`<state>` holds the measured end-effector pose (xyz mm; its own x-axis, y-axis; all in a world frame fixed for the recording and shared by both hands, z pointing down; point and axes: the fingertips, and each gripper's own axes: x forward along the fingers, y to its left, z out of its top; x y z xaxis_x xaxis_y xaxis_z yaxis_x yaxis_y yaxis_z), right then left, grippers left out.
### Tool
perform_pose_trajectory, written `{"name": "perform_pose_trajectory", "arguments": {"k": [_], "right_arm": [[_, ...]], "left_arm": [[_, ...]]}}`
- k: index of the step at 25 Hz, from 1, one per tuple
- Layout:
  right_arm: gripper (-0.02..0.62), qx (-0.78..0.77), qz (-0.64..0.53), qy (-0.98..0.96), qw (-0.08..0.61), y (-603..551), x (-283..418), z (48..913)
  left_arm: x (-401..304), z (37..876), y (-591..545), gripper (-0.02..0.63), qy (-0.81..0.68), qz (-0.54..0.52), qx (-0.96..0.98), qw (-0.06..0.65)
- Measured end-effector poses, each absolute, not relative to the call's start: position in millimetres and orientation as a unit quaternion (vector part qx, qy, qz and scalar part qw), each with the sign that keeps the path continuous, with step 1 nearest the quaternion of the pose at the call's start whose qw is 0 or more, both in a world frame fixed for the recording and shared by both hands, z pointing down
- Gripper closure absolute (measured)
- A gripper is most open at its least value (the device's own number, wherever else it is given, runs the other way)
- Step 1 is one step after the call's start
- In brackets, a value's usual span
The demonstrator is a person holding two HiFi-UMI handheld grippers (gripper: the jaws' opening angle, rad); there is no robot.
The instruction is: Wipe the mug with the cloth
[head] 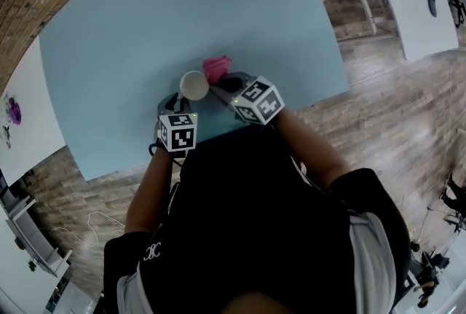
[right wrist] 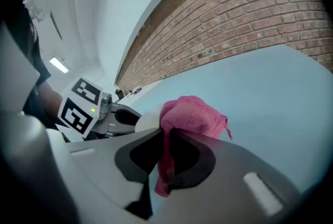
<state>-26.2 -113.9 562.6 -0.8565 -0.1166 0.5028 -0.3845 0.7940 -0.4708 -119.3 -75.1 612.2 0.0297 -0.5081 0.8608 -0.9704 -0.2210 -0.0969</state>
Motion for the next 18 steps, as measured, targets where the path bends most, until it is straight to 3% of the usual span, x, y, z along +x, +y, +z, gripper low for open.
{"name": "perform_pose_trajectory", "arguments": {"k": [10,18], "right_arm": [[0.558,0.152,0.289,-0.903,0.278,-114.6,-30.3,594.3],[0.558,0.115,0.277,-0.922,0.245,-101.8,-26.1,558.8]], "left_arm": [[-114.1,611.6,-66.8,0.543,-0.547,0.413,0.668,0.289],[-97.9,610.9,-60.7,0.545,-0.530,0.407,0.687,0.285]]}}
